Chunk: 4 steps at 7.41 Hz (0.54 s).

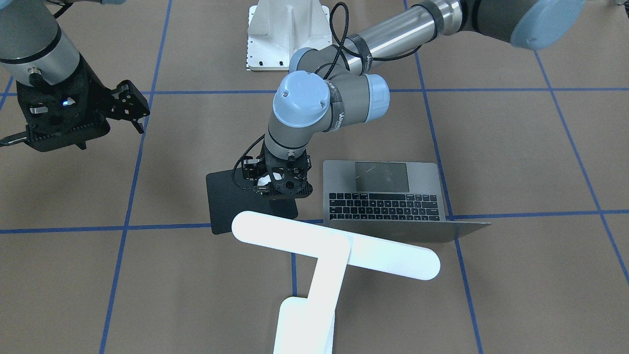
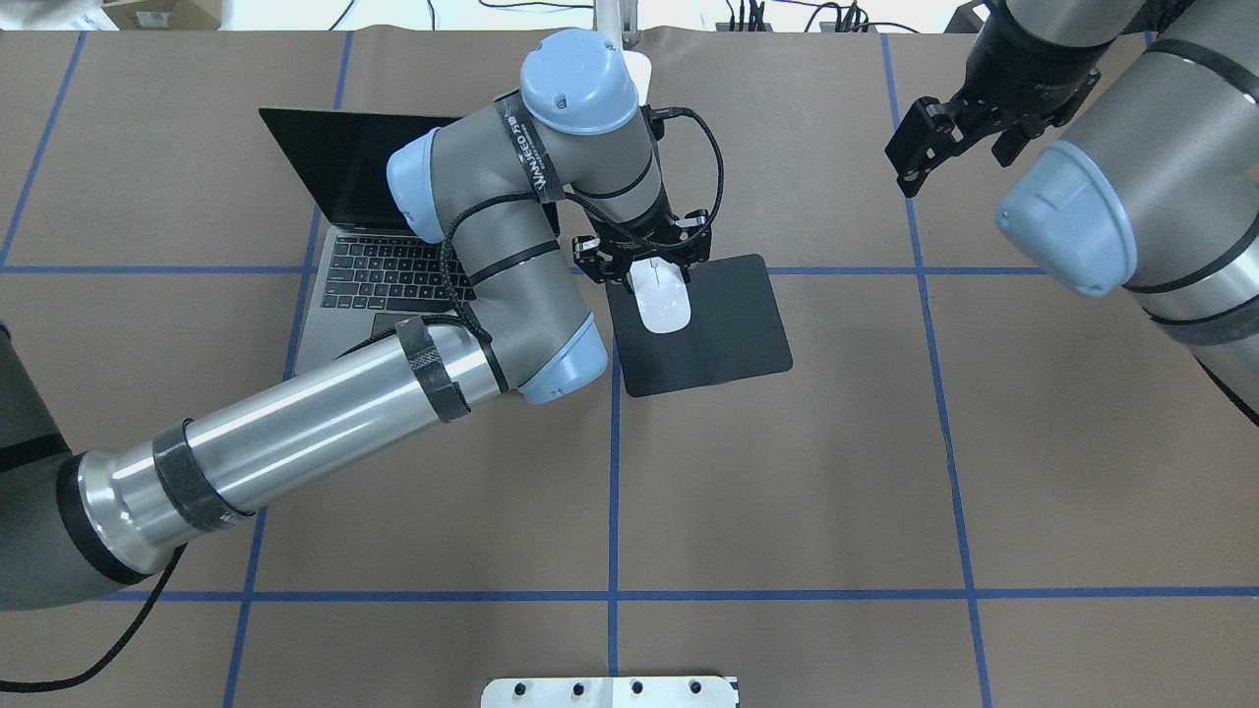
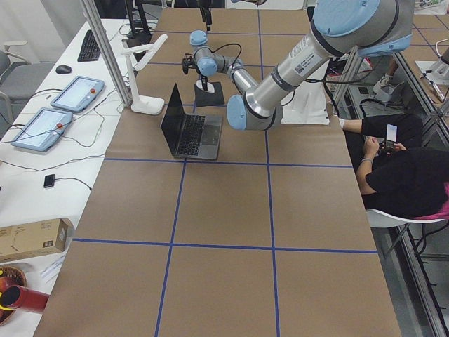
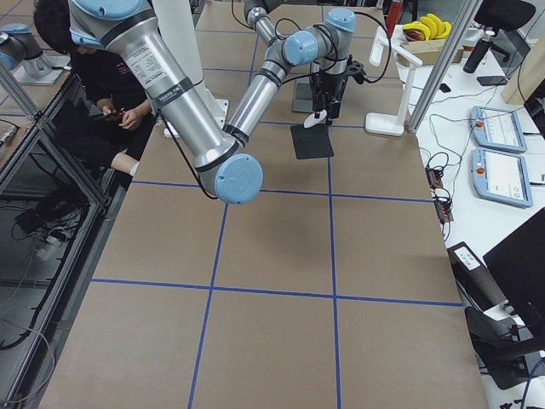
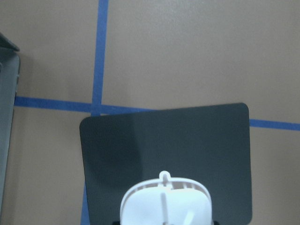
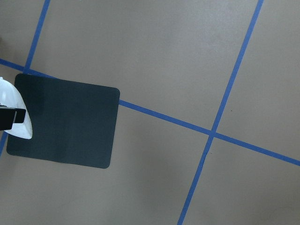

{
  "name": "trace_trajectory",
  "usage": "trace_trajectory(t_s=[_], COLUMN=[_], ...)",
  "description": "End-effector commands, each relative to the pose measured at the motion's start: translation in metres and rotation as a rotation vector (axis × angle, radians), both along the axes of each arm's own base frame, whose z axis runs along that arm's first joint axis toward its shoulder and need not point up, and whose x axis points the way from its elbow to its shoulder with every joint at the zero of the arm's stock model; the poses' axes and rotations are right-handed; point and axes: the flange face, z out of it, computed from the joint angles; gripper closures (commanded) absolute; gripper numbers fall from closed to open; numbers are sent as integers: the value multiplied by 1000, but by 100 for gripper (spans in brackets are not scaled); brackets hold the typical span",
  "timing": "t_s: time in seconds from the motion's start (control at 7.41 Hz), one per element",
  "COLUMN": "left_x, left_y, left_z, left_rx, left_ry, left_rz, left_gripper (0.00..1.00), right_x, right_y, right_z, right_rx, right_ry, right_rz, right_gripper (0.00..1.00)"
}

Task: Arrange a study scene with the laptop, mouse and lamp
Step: 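Release the mouse on the pad and raise the left gripper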

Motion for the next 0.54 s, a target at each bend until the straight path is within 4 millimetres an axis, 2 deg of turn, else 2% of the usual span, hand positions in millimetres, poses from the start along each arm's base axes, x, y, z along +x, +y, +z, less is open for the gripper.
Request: trace_trajectory(t_s=[0.0, 0.13, 0.27, 0.4], left_x=[-1, -5, -22, -68], left_y=[0, 0, 5, 12], left_z=[1, 0, 10, 45], left_rx=[10, 18, 21, 35], left_ry=[1, 7, 15, 29], left_rz=[-2, 0, -3, -26], left_gripper=[1, 1, 0, 0], right_x=[4, 6, 9, 27], right_y=[5, 8, 6, -8], right_z=[-6, 6, 10, 17], right_rx=[27, 59, 60, 38], right_ry=[-24, -46, -57, -49], right_rz=[-3, -4, 9, 49], right_gripper=[0, 0, 0, 0])
